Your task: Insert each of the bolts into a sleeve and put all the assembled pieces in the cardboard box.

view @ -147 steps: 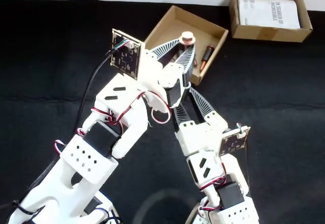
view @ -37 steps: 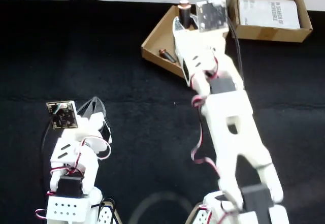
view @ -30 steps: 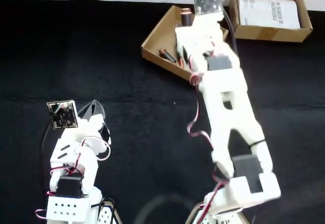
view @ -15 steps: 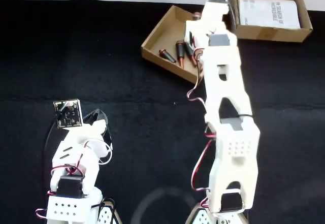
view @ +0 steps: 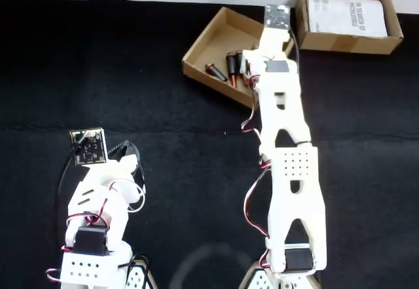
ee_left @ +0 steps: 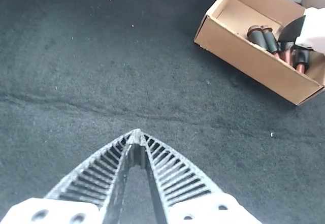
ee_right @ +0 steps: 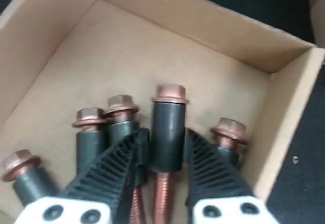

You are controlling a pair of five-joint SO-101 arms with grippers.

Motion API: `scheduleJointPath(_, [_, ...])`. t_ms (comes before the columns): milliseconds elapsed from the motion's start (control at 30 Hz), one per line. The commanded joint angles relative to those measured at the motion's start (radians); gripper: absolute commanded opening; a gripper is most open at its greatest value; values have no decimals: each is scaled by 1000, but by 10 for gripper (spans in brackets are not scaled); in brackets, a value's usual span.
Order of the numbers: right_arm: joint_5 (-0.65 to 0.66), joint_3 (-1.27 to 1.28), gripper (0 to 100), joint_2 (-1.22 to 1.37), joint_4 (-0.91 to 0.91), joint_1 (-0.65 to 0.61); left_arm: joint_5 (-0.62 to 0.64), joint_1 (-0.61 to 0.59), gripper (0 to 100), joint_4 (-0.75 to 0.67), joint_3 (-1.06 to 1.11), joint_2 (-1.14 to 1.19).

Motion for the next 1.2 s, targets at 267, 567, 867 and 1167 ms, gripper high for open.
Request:
scheduleJointPath(267, [0,-607,192,-10,430,10,2,10,10,0,18,-25])
scheduleJointPath(567, [0,-642,192,-271,773,21,2,10,10,0,18,-24])
scheduleJointPath(867, [84,-631,192,-659,878,18,2,10,10,0,18,-24])
scheduleJointPath(1167, [91,-367,191,-1076,880,8,2,10,10,0,18,-24])
